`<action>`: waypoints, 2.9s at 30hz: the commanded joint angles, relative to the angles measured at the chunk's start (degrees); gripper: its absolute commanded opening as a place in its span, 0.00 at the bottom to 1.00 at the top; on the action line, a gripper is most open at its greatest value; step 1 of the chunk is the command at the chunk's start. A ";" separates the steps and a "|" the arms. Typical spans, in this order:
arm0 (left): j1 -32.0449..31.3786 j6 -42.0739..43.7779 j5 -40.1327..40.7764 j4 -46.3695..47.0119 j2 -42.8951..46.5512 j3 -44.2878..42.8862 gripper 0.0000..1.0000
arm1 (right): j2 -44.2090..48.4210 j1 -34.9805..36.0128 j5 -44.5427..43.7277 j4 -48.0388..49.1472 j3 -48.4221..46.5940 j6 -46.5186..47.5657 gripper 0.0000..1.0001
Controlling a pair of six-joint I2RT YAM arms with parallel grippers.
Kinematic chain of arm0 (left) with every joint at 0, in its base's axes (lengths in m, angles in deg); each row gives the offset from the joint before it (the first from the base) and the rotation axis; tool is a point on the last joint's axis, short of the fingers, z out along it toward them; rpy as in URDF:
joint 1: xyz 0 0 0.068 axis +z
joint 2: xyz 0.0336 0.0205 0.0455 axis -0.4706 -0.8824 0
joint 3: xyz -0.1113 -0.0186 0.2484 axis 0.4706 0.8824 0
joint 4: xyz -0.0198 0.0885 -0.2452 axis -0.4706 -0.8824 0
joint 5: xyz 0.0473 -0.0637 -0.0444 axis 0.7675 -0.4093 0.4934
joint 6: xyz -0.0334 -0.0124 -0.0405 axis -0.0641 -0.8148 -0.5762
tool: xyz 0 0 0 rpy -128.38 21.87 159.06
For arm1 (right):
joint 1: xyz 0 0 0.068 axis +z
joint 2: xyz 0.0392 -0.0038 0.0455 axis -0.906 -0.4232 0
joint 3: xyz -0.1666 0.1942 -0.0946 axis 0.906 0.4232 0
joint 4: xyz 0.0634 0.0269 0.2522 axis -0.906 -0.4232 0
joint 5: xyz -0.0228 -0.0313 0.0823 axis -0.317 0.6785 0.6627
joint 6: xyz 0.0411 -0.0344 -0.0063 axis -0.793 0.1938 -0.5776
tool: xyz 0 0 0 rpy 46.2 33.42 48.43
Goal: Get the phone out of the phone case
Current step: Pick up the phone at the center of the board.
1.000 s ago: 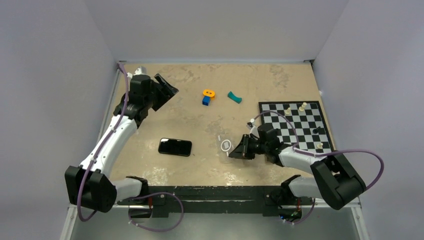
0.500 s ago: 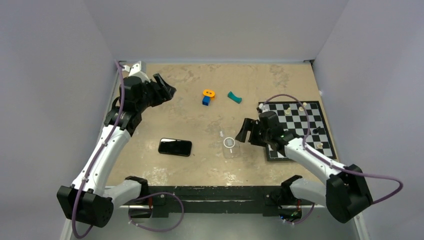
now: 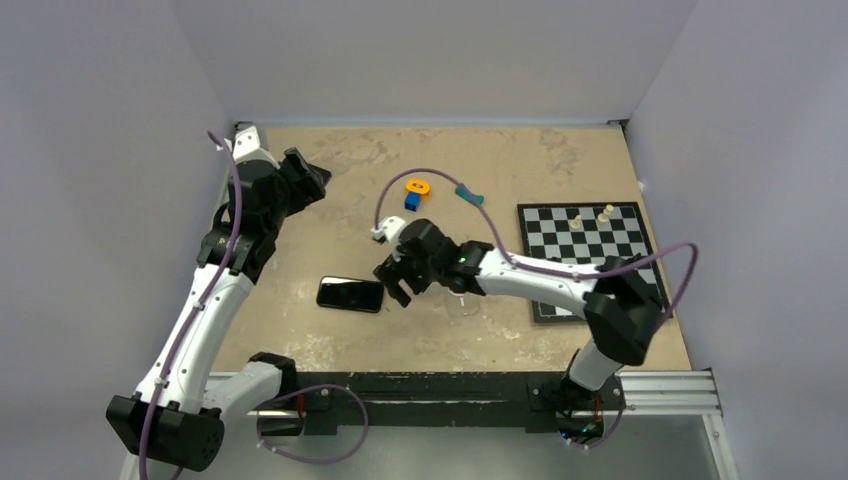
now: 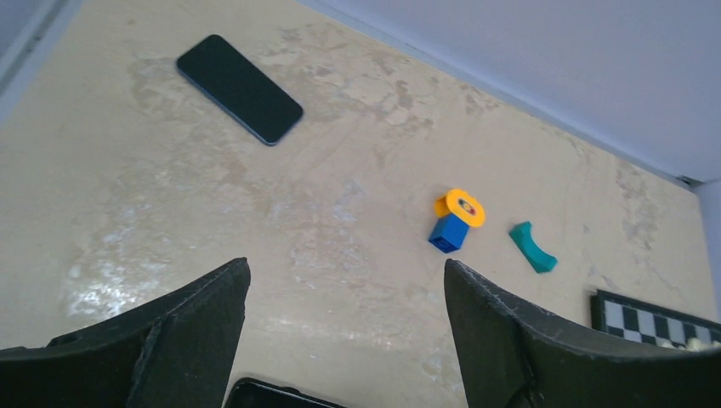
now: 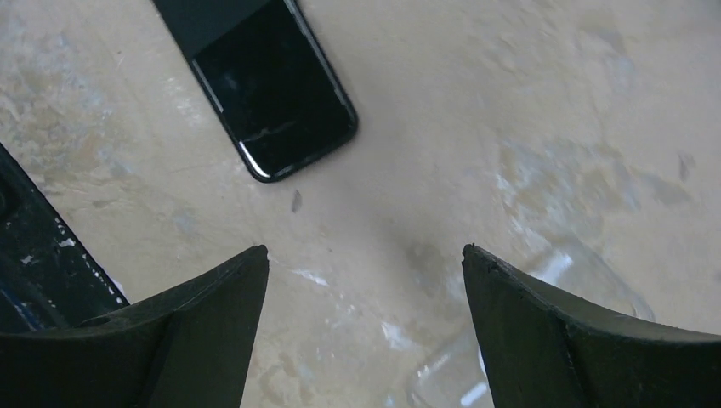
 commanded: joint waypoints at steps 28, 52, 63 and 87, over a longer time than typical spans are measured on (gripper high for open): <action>12.51 -3.65 12.44 -5.22 -0.08 -2.47 0.93 | -36.91 8.20 5.66 -1.64 -32.65 22.33 0.86; 12.51 -2.35 13.36 -5.04 -1.21 -2.44 0.93 | -31.77 8.61 3.45 7.77 -19.54 16.02 0.00; 12.51 -3.03 7.64 -4.30 -3.15 -2.65 0.93 | -18.32 4.91 1.75 26.09 -4.29 1.51 0.00; 10.95 -18.43 -46.15 23.95 -3.69 21.76 0.93 | -2.94 -6.58 9.78 38.98 7.13 -22.33 0.00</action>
